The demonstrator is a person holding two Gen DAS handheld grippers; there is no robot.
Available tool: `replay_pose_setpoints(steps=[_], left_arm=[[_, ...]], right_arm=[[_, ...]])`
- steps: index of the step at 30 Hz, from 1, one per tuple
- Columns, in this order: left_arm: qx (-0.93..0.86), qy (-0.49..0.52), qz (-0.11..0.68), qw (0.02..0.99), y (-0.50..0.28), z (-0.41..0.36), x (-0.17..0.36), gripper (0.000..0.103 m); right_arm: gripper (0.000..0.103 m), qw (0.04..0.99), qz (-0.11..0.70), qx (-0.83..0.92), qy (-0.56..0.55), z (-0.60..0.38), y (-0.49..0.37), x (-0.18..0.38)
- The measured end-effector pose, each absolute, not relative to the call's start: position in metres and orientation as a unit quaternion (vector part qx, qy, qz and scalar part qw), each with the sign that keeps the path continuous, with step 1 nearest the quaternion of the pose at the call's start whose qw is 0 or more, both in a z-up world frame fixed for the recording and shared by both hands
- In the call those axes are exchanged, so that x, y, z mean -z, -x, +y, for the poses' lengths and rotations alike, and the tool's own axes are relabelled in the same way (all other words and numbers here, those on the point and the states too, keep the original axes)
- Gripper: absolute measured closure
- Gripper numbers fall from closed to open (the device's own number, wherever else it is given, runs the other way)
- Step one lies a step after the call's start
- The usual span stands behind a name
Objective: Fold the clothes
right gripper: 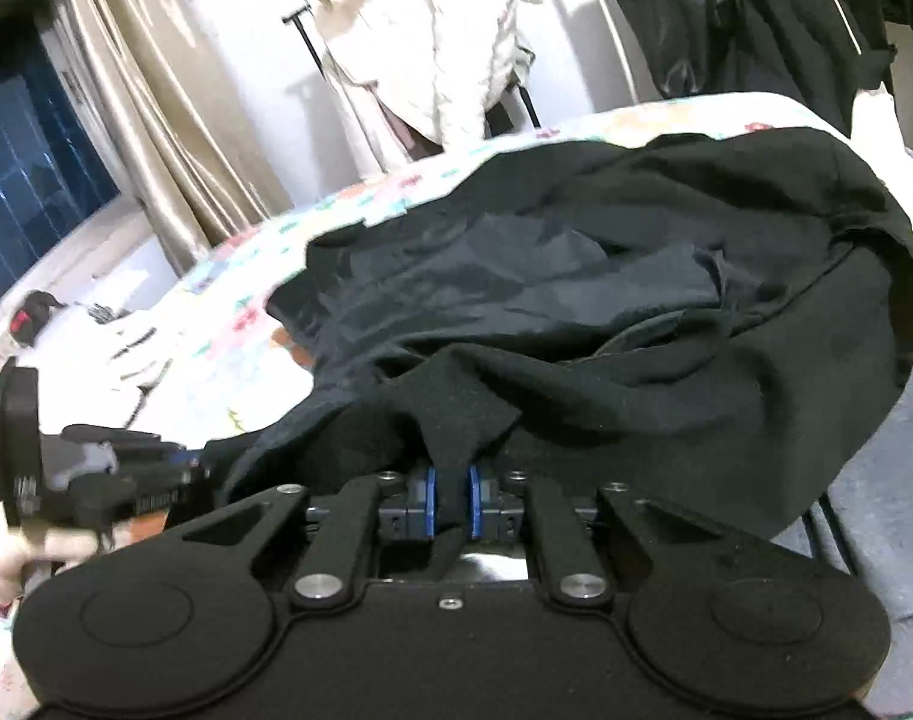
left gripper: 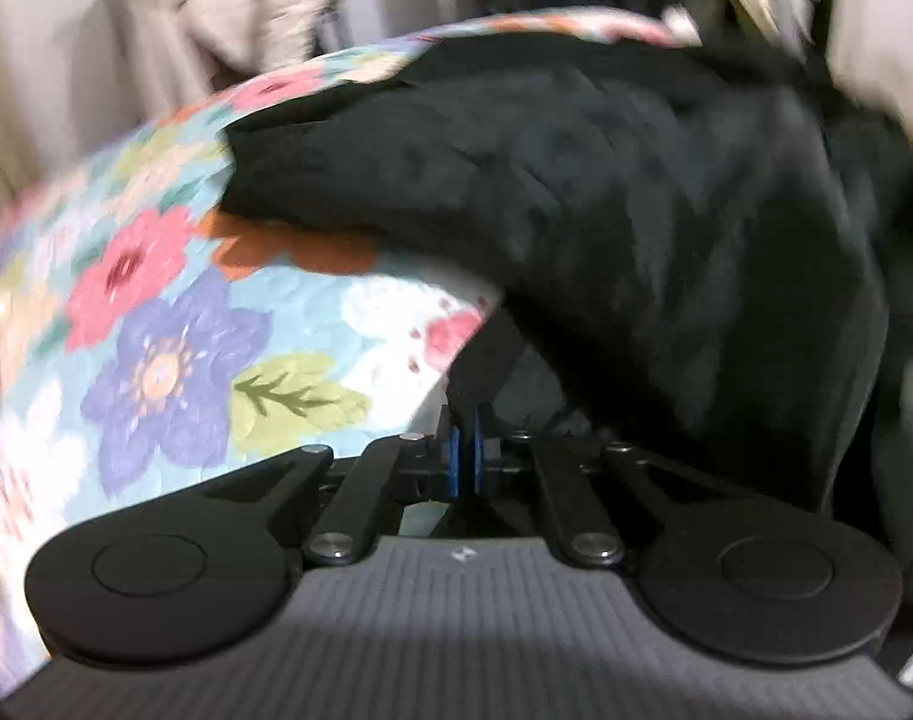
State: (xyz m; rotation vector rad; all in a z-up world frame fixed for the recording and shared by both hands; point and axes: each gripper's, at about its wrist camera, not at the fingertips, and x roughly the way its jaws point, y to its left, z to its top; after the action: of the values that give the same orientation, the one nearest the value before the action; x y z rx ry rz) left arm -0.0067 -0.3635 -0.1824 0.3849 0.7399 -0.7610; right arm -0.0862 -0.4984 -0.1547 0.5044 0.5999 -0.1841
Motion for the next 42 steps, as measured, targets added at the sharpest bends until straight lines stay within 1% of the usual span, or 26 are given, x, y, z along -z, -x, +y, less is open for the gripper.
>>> replay_pose_setpoints(steps=[1, 5, 7, 10, 14, 15, 16, 19, 21, 23, 25, 27, 29, 30, 31, 32, 33, 34, 36, 37, 38, 39, 40, 41, 42], left_arm=[[0.353, -0.163, 0.350, 0.852, 0.003, -0.360, 0.174, 0.099], [0.298, -0.202, 0.239, 0.902, 0.012, -0.358, 0.133, 0.099], [0.263, -0.176, 0.196, 0.928, 0.012, -0.345, 0.103, 0.099], [0.193, -0.121, 0.126, 0.966, 0.011, -0.308, 0.048, 0.100], [0.072, -0.095, 0.009, 0.993, 0.036, -0.249, -0.009, 0.100], [0.051, -0.096, 0.007, 0.994, 0.040, -0.237, -0.012, 0.100], [0.032, -0.097, 0.011, 0.995, 0.043, -0.226, -0.013, 0.100], [0.006, -0.097, 0.096, 0.991, 0.028, -0.202, 0.020, 0.100], [-0.014, -0.095, 0.165, 0.982, 0.011, -0.191, 0.058, 0.100], [-0.020, -0.084, 0.231, 0.969, -0.010, -0.182, 0.097, 0.100], [-0.022, -0.050, 0.292, 0.955, -0.023, -0.170, 0.134, 0.100], [-0.023, -0.040, 0.317, 0.947, -0.030, -0.168, 0.157, 0.100], [-0.018, -0.070, 0.311, 0.948, -0.027, -0.180, 0.167, 0.100], [-0.009, -0.093, 0.300, 0.949, -0.026, -0.188, 0.166, 0.099], [0.000, -0.111, 0.290, 0.951, -0.026, -0.195, 0.163, 0.099], [0.014, -0.105, 0.289, 0.951, -0.028, -0.198, 0.157, 0.099], [0.027, -0.100, 0.288, 0.952, -0.030, -0.201, 0.150, 0.098], [0.040, -0.093, 0.288, 0.952, -0.033, -0.203, 0.143, 0.098], [0.055, -0.083, 0.285, 0.953, -0.038, -0.207, 0.134, 0.098], [0.058, -0.088, 0.278, 0.955, -0.039, -0.210, 0.131, 0.095], [0.055, -0.107, 0.264, 0.957, -0.036, -0.214, 0.128, 0.095], [0.051, -0.129, 0.251, 0.958, -0.031, -0.218, 0.127, 0.093], [0.054, -0.152, 0.236, 0.958, -0.024, -0.223, 0.125, 0.086], [0.058, -0.175, 0.220, 0.958, -0.017, -0.228, 0.124, 0.081], [0.062, -0.196, 0.204, 0.957, -0.010, -0.233, 0.123, 0.070]], right_arm=[[0.091, 0.921, 0.289, 0.088, -0.246, -0.499, 0.091, 0.151], [0.093, 0.920, 0.286, 0.105, -0.247, -0.508, 0.103, 0.151], [0.094, 0.921, 0.273, 0.105, -0.256, -0.514, 0.110, 0.149], [0.094, 0.926, 0.239, 0.111, -0.271, -0.521, 0.128, 0.143], [0.094, 0.926, 0.223, 0.107, -0.285, -0.524, 0.138, 0.138], [0.094, 0.928, 0.220, 0.104, -0.283, -0.522, 0.139, 0.136], [0.094, 0.930, 0.215, 0.100, -0.280, -0.522, 0.139, 0.133], [0.094, 0.931, 0.214, 0.089, -0.282, -0.524, 0.139, 0.130], [0.094, 0.931, 0.223, 0.094, -0.274, -0.522, 0.138, 0.130], [0.092, 0.931, 0.234, 0.114, -0.254, -0.521, 0.139, 0.128], [0.089, 0.928, 0.241, 0.137, -0.247, -0.525, 0.144, 0.127], [0.087, 0.925, 0.250, 0.161, -0.238, -0.528, 0.150, 0.126], [0.070, 0.920, 0.258, 0.185, -0.228, -0.532, 0.156, 0.126], [0.054, 0.918, 0.263, 0.197, -0.223, -0.533, 0.159, 0.125], [0.049, 0.910, 0.274, 0.198, -0.240, -0.534, 0.158, 0.130], [0.048, 0.905, 0.279, 0.181, -0.265, -0.534, 0.154, 0.135], [0.042, 0.901, 0.286, 0.145, -0.293, -0.533, 0.149, 0.141], [0.033, 0.894, 0.293, 0.109, -0.321, -0.532, 0.143, 0.147], [0.024, 0.868, 0.335, 0.051, -0.362, -0.523, 0.123, 0.166], [0.024, 0.853, 0.355, 0.023, -0.381, -0.519, 0.113, 0.176], [0.024, 0.838, 0.384, 0.031, -0.386, -0.515, 0.102, 0.188], [0.025, 0.822, 0.413, 0.039, -0.390, -0.510, 0.091, 0.200], [0.033, 0.805, 0.441, 0.047, -0.394, -0.506, 0.080, 0.212], [0.040, 0.806, 0.445, 0.050, -0.387, -0.504, 0.074, 0.214], [0.058, 0.817, 0.437, 0.046, -0.373, -0.502, 0.068, 0.210]])
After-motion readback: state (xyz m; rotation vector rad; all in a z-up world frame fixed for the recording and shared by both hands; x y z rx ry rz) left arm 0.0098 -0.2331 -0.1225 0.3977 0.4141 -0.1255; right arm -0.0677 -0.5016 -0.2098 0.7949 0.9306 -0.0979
